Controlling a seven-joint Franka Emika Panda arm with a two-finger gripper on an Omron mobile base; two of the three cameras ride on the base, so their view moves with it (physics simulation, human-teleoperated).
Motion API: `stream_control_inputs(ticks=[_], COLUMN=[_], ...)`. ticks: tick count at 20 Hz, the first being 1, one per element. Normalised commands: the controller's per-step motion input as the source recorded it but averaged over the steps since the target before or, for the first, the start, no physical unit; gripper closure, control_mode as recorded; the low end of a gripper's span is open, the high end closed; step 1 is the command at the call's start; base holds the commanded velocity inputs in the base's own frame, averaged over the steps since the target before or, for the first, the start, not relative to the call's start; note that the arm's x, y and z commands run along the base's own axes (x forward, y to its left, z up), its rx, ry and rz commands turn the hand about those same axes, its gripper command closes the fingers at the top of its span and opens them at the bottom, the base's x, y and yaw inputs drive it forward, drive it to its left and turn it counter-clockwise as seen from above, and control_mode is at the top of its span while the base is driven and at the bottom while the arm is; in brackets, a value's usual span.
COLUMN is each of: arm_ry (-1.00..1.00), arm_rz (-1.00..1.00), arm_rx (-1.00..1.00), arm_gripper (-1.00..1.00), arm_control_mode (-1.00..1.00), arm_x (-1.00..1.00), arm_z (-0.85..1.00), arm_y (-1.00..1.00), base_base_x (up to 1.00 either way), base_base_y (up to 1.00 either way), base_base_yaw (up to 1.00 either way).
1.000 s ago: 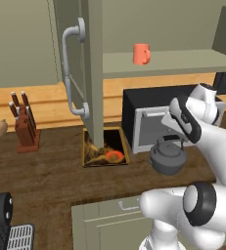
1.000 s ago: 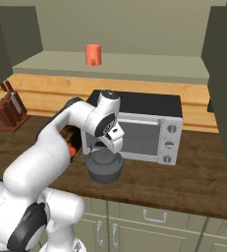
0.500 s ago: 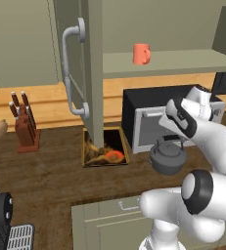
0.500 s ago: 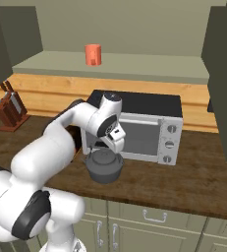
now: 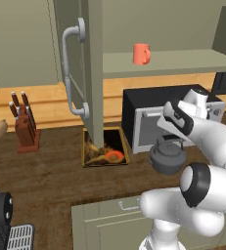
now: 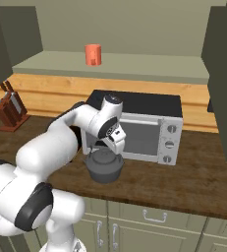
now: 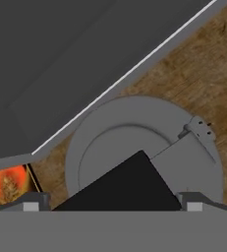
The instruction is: Pick the kettle from the counter and place it on the tray. Then pick the mug from the cabinet and place it on the tray. Then close the cabinet doors.
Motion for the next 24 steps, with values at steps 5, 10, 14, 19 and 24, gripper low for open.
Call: stream_control_inputs(ticks=[5,10,14,19,24], arm_ry=[0.0,0.0,0.0,0.0,0.0], arm_rz=[0.0,0.0,0.0,-0.02,-0.06], arm_rx=[-0.01,-0.02,-0.1,-0.1,-0.07], arm_gripper=[-1.0,-1.0,-1.0,-1.0,-1.0], arm_control_mode=[-1.0,-1.0,-1.0,-1.0,-1.0], arm_x=[0.07,-0.09,-0.24,-0.13,-0.11], arm_z=[-0.19,-0.21,-0.36,-0.4,-0.41], arm_y=[0.0,0.0,0.02,0.0,0.0], base_base_x=[0.0,0.0,0.0,0.0,0.0], base_base_y=[0.0,0.0,0.0,0.0,0.0], base_base_yaw=[0.0,0.0,0.0,0.0,0.0])
